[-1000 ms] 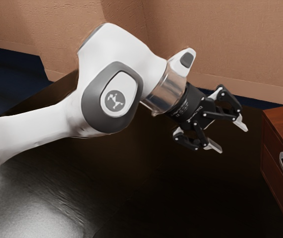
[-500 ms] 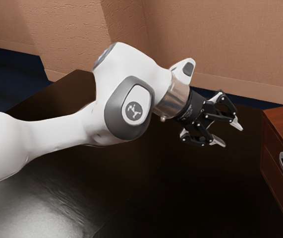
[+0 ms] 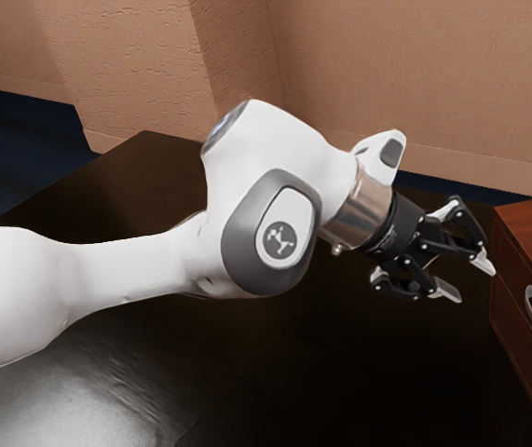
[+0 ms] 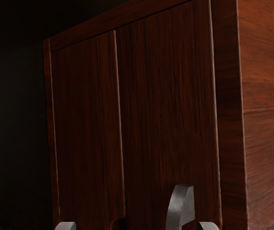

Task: Pull the drawer handle with one arm to open the drawer

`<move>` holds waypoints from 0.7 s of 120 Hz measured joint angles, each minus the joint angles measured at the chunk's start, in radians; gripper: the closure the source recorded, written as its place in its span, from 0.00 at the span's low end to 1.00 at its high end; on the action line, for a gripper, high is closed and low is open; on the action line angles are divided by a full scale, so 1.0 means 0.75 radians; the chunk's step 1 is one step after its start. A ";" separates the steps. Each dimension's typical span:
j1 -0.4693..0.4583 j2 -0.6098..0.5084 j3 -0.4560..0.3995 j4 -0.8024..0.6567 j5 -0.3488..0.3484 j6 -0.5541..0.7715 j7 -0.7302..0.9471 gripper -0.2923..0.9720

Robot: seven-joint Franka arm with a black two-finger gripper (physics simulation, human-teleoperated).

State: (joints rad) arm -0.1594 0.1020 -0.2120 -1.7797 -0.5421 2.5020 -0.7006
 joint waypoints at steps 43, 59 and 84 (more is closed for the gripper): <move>-0.072 0.043 0.000 0.001 -0.059 0.037 0.037 0.59; -0.074 0.058 0.000 0.001 -0.090 0.047 0.046 0.60; -0.105 0.065 0.001 0.012 -0.085 0.053 0.055 0.62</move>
State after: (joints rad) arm -0.2382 0.1506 -0.2115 -1.7704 -0.6058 2.5415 -0.6591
